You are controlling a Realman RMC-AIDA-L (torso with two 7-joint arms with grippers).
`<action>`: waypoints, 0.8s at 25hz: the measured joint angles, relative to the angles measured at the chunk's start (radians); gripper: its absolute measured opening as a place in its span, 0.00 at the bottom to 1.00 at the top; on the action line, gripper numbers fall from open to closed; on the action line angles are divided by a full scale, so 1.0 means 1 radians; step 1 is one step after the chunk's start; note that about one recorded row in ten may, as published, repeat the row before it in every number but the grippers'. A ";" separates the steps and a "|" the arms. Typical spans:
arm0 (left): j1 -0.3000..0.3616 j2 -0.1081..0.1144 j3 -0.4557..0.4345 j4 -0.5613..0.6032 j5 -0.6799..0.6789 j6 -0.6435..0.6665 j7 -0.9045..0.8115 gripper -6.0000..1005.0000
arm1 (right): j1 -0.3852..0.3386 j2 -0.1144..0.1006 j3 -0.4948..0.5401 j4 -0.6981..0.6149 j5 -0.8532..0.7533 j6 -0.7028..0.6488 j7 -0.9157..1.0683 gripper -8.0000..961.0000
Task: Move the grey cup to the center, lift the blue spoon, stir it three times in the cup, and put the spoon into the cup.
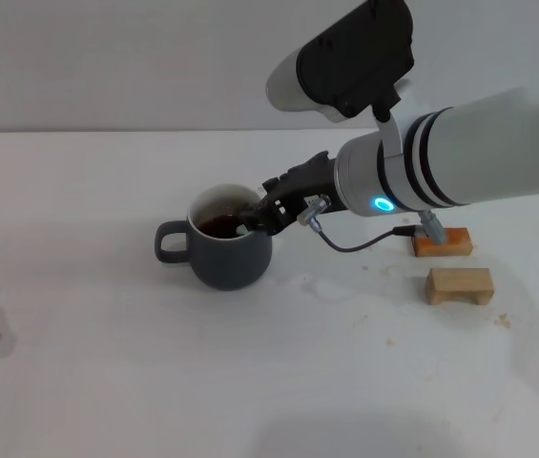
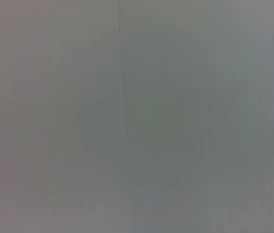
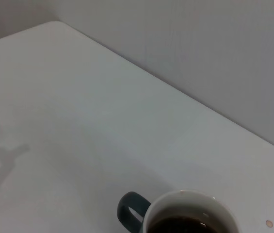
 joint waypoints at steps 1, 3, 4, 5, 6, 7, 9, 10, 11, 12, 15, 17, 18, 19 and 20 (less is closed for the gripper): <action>0.000 0.000 0.000 0.000 0.000 0.000 0.000 0.00 | -0.001 0.000 0.002 0.004 -0.002 -0.001 0.000 0.36; -0.001 0.000 0.000 0.000 0.000 0.000 0.000 0.00 | -0.009 -0.001 0.007 0.022 -0.017 -0.013 0.000 0.41; -0.001 0.000 0.000 0.000 0.000 0.000 0.000 0.00 | -0.020 -0.002 0.009 0.039 -0.038 -0.030 0.000 0.44; -0.001 0.000 0.000 -0.001 0.000 0.000 0.000 0.00 | -0.032 -0.002 0.010 0.056 -0.062 -0.050 0.000 0.47; 0.000 0.000 0.000 -0.001 0.000 0.000 0.000 0.00 | -0.058 -0.002 0.008 0.081 -0.098 -0.084 0.000 0.47; 0.000 0.000 0.000 -0.001 0.000 0.000 0.000 0.00 | -0.091 -0.002 -0.002 0.114 -0.139 -0.137 0.000 0.47; 0.000 0.000 0.000 -0.001 0.000 0.000 0.000 0.00 | -0.172 -0.002 -0.034 0.167 -0.221 -0.282 -0.001 0.47; 0.000 0.000 0.000 -0.001 0.000 0.000 0.000 0.00 | -0.224 -0.002 -0.058 0.189 -0.265 -0.385 -0.002 0.47; 0.000 0.000 0.000 -0.001 0.000 0.000 0.000 0.00 | -0.287 -0.002 -0.090 0.205 -0.314 -0.517 -0.002 0.47; 0.002 0.000 -0.003 0.000 0.000 0.000 0.000 0.00 | -0.341 -0.002 -0.112 0.207 -0.344 -0.632 -0.006 0.48; 0.003 0.000 -0.005 0.000 -0.001 0.000 0.000 0.00 | -0.508 -0.001 -0.174 0.162 -0.383 -1.053 -0.053 0.48; 0.004 0.001 -0.005 0.000 -0.002 0.000 0.000 0.00 | -0.638 -0.001 -0.212 0.062 -0.383 -1.387 -0.097 0.48; 0.005 0.001 -0.006 0.000 -0.003 0.000 0.000 0.00 | -0.638 -0.001 -0.212 0.062 -0.383 -1.387 -0.097 0.48; 0.005 0.001 -0.007 0.001 -0.004 0.000 0.000 0.00 | -0.678 -0.001 -0.222 0.012 -0.384 -1.498 -0.114 0.49; 0.005 0.001 -0.007 0.000 -0.004 0.000 0.000 0.00 | -0.710 0.001 -0.230 -0.051 -0.383 -1.611 -0.136 0.49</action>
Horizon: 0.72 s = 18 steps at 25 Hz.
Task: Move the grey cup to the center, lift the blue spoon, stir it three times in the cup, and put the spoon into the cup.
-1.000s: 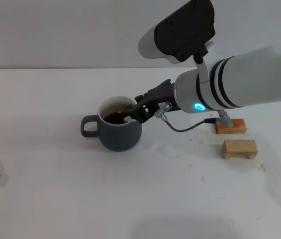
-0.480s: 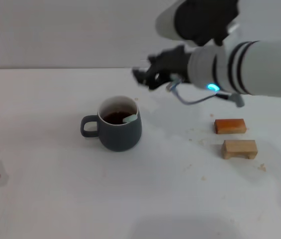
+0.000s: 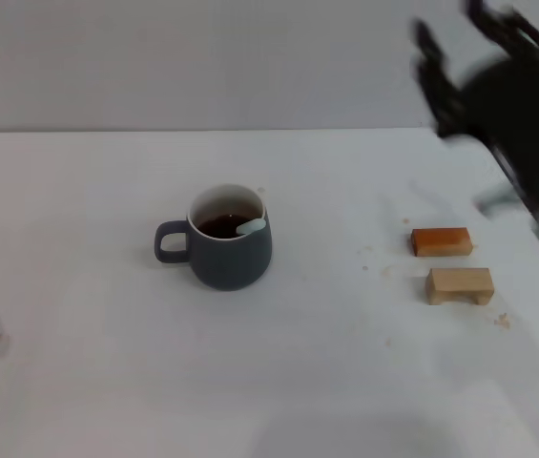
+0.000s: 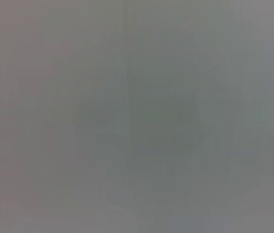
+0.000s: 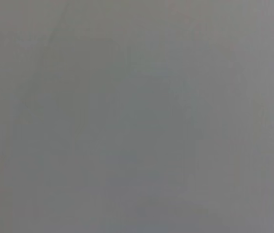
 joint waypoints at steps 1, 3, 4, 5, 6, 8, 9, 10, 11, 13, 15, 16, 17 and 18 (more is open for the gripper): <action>0.000 0.000 0.000 0.000 -0.001 0.000 0.000 0.00 | -0.025 0.002 -0.006 -0.052 0.003 -0.092 -0.016 0.49; 0.000 0.000 -0.001 0.000 -0.001 0.000 0.000 0.00 | -0.067 0.006 -0.023 -0.197 0.053 -0.304 -0.032 0.49; -0.001 0.000 -0.001 0.000 -0.002 0.000 0.000 0.00 | -0.081 0.007 -0.037 -0.262 0.097 -0.407 -0.032 0.49; -0.002 0.000 -0.003 0.000 -0.002 0.000 0.000 0.00 | -0.089 0.007 -0.062 -0.324 0.170 -0.506 -0.030 0.49; -0.002 0.000 -0.003 0.001 -0.003 0.001 0.000 0.00 | -0.094 0.005 -0.095 -0.389 0.260 -0.595 -0.029 0.50; -0.004 0.001 -0.005 0.002 -0.004 0.003 0.000 0.00 | -0.097 0.003 -0.155 -0.493 0.424 -0.727 -0.029 0.50; -0.004 0.002 -0.006 0.002 -0.004 0.003 0.000 0.00 | -0.097 0.004 -0.182 -0.541 0.496 -0.785 -0.029 0.50; -0.004 0.002 -0.006 0.002 -0.004 0.003 0.000 0.00 | -0.092 0.005 -0.236 -0.622 0.606 -0.854 -0.027 0.50; -0.005 0.002 -0.009 0.002 -0.004 0.004 0.000 0.00 | -0.089 0.005 -0.264 -0.652 0.663 -0.879 -0.021 0.50; -0.005 0.002 -0.021 0.002 -0.005 0.003 0.000 0.00 | -0.086 0.005 -0.294 -0.668 0.715 -0.890 -0.017 0.51; -0.005 0.002 -0.026 0.003 -0.005 0.003 0.000 0.00 | -0.083 0.003 -0.335 -0.691 0.789 -0.903 -0.015 0.51; -0.005 0.002 -0.026 0.003 -0.005 0.003 0.000 0.00 | -0.083 0.003 -0.356 -0.704 0.845 -0.911 -0.013 0.51; -0.005 0.002 -0.028 0.003 -0.005 0.003 0.000 0.00 | -0.083 0.003 -0.367 -0.709 0.877 -0.918 -0.004 0.51; -0.005 0.002 -0.028 0.003 -0.005 0.003 0.000 0.00 | -0.083 0.003 -0.367 -0.709 0.877 -0.918 -0.004 0.51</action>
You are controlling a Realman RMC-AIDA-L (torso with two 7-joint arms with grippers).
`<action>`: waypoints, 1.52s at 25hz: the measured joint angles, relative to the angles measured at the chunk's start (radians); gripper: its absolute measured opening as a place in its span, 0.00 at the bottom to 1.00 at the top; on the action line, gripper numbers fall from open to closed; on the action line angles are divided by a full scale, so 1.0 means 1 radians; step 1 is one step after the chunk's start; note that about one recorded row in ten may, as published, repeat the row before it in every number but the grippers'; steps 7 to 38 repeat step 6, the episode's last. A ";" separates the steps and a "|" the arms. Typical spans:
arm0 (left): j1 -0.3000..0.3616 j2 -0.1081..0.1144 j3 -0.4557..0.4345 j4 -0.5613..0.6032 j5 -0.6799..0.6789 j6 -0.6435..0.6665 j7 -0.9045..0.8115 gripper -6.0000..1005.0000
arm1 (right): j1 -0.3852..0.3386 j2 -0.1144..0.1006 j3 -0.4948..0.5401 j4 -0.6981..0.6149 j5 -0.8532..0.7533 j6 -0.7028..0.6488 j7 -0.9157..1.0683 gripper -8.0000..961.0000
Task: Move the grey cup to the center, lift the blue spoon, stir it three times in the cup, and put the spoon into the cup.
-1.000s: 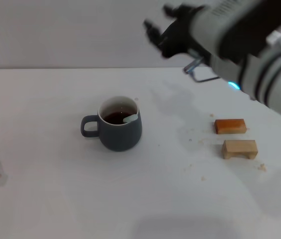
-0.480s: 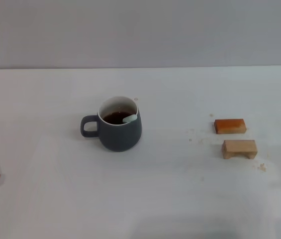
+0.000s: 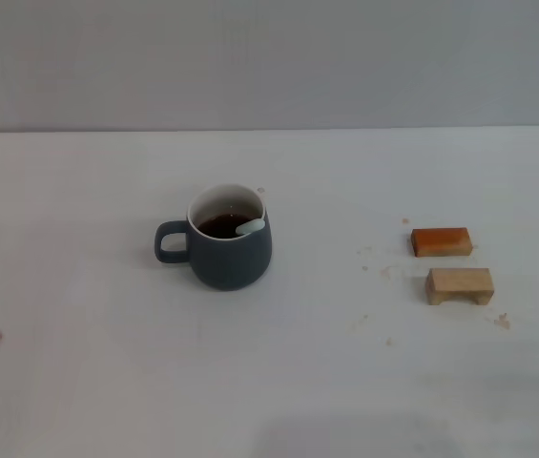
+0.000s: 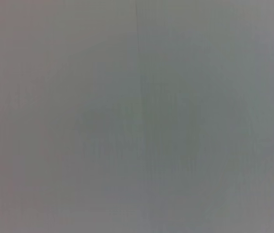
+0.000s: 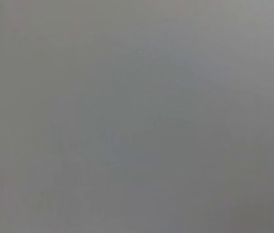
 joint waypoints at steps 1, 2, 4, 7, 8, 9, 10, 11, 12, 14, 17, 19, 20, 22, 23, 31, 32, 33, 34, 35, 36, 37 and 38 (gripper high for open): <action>0.002 0.000 -0.004 0.001 -0.001 0.002 0.000 0.00 | 0.000 0.001 -0.007 -0.002 0.009 -0.003 0.007 0.51; 0.002 0.000 -0.004 0.001 -0.001 0.002 0.000 0.00 | 0.000 0.001 -0.012 -0.004 0.012 -0.007 0.012 0.51; 0.002 0.000 -0.007 0.001 -0.001 0.002 0.000 0.00 | 0.002 0.001 -0.015 -0.006 0.013 -0.009 0.016 0.51; 0.004 0.000 -0.011 0.001 -0.001 0.003 0.000 0.00 | 0.006 0.001 -0.017 -0.007 0.015 -0.010 0.017 0.51; 0.004 0.000 -0.011 0.001 -0.001 0.003 0.000 0.00 | 0.006 0.001 -0.017 -0.007 0.015 -0.010 0.017 0.51; 0.004 0.000 -0.011 0.001 -0.001 0.003 0.000 0.00 | 0.006 0.001 -0.017 -0.007 0.015 -0.010 0.017 0.51; 0.004 0.000 -0.011 0.001 -0.001 0.003 0.000 0.00 | 0.006 0.001 -0.017 -0.007 0.015 -0.010 0.017 0.51; 0.004 0.000 -0.011 0.001 -0.001 0.003 0.000 0.00 | 0.006 0.001 -0.017 -0.007 0.015 -0.010 0.017 0.51; 0.004 0.000 -0.011 0.001 -0.001 0.003 0.000 0.00 | 0.006 0.001 -0.017 -0.007 0.015 -0.010 0.017 0.51; 0.004 0.000 -0.011 0.001 -0.001 0.003 0.000 0.00 | 0.006 0.001 -0.017 -0.007 0.015 -0.010 0.017 0.51; 0.004 0.000 -0.011 0.001 -0.001 0.003 0.000 0.00 | 0.006 0.001 -0.017 -0.007 0.015 -0.010 0.017 0.51; 0.004 0.000 -0.011 0.001 -0.001 0.003 0.000 0.00 | 0.006 0.001 -0.017 -0.007 0.015 -0.010 0.017 0.51; 0.004 0.000 -0.011 0.001 -0.001 0.003 0.000 0.00 | 0.006 0.001 -0.017 -0.007 0.015 -0.010 0.017 0.51; 0.004 0.000 -0.011 0.001 -0.001 0.003 0.000 0.00 | 0.006 0.001 -0.017 -0.007 0.015 -0.010 0.017 0.51; 0.004 0.000 -0.011 0.001 -0.001 0.003 0.000 0.00 | 0.006 0.001 -0.017 -0.007 0.015 -0.010 0.017 0.51; 0.004 0.000 -0.011 0.001 -0.001 0.003 0.000 0.00 | 0.006 0.001 -0.017 -0.007 0.015 -0.010 0.017 0.51; 0.004 0.000 -0.011 0.001 -0.001 0.003 0.000 0.00 | 0.006 0.001 -0.017 -0.007 0.015 -0.010 0.017 0.51; 0.004 0.000 -0.011 0.001 -0.001 0.003 0.000 0.00 | 0.006 0.001 -0.017 -0.007 0.015 -0.010 0.017 0.51; 0.004 0.000 -0.011 0.001 -0.001 0.003 0.000 0.00 | 0.006 0.001 -0.017 -0.007 0.015 -0.010 0.017 0.51; 0.004 0.000 -0.011 0.001 -0.001 0.003 0.000 0.00 | 0.006 0.001 -0.017 -0.007 0.015 -0.010 0.017 0.51; 0.004 0.000 -0.011 0.001 -0.001 0.003 0.000 0.00 | 0.006 0.001 -0.017 -0.007 0.015 -0.010 0.017 0.51; 0.004 0.000 -0.011 0.001 -0.001 0.003 0.000 0.00 | 0.006 0.001 -0.017 -0.007 0.015 -0.010 0.017 0.51; 0.004 0.000 -0.011 0.001 -0.001 0.003 0.000 0.00 | 0.006 0.001 -0.017 -0.007 0.015 -0.010 0.017 0.51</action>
